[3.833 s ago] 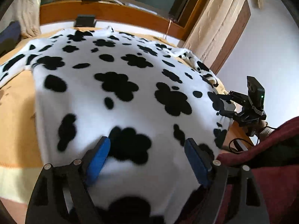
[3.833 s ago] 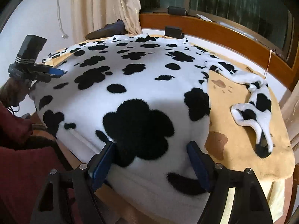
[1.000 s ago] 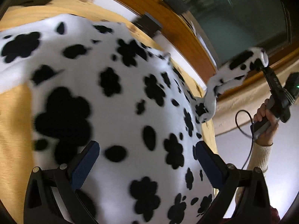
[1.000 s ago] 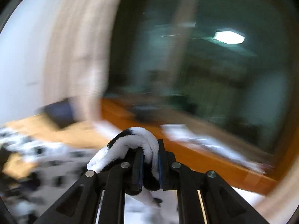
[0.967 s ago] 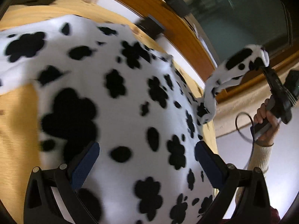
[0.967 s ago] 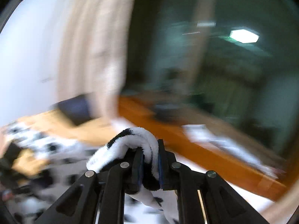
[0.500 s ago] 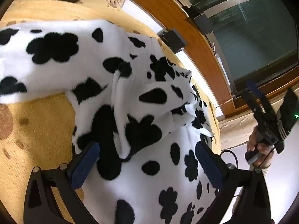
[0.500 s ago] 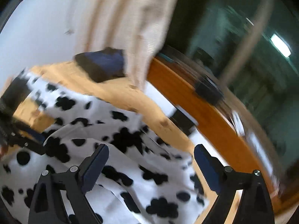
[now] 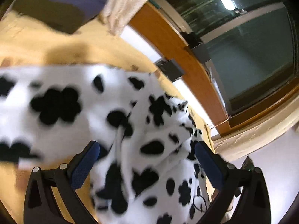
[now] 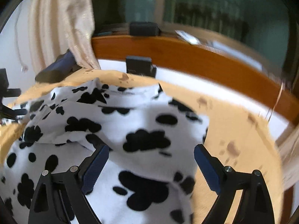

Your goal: Fold clothes

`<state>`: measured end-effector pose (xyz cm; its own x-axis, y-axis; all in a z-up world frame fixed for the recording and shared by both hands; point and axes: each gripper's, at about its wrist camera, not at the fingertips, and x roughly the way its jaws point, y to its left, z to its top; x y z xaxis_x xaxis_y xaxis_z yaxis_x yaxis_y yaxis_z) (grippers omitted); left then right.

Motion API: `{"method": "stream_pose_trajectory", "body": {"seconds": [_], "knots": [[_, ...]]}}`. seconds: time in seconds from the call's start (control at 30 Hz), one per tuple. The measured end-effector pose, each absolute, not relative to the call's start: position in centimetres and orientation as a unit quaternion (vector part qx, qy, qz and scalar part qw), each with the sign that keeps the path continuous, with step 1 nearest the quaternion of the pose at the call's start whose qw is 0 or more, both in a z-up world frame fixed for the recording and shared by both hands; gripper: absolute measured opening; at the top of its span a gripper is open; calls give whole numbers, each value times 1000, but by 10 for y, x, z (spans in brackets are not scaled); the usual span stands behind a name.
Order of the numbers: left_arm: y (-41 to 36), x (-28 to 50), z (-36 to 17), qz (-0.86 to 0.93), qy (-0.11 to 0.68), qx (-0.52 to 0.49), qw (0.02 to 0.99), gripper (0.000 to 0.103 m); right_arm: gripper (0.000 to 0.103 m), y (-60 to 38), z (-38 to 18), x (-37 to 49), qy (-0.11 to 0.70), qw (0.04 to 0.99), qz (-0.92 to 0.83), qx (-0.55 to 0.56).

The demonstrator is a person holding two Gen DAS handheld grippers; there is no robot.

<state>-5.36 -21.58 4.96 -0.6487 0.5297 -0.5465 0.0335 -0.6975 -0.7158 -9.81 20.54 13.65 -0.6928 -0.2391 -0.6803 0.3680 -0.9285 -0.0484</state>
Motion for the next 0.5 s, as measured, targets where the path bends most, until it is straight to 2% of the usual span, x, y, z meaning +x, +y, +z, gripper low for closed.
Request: {"method": "stream_pose_trajectory", "body": {"seconds": [0.3,0.33,0.37,0.4,0.43,0.5], "knots": [[-179,-102,25,836,-244,-444,212,102,94,245,107,-109,-16,162,-908,386],[-175,-103,23,834,-237,-449,215,94,94,248,104,-110,-23,159,-908,388],[-171,-103,21,833,-230,-455,217,69,94,251,102,-111,-31,158,-907,390],[-170,-105,18,829,-230,-464,211,51,94,253,100,-112,-37,158,-905,393],[-169,-107,14,826,-231,-473,203,22,94,255,97,-114,-45,158,-903,397],[-170,-110,9,823,-234,-483,188,20,94,257,94,-116,-52,159,-901,400]]}}
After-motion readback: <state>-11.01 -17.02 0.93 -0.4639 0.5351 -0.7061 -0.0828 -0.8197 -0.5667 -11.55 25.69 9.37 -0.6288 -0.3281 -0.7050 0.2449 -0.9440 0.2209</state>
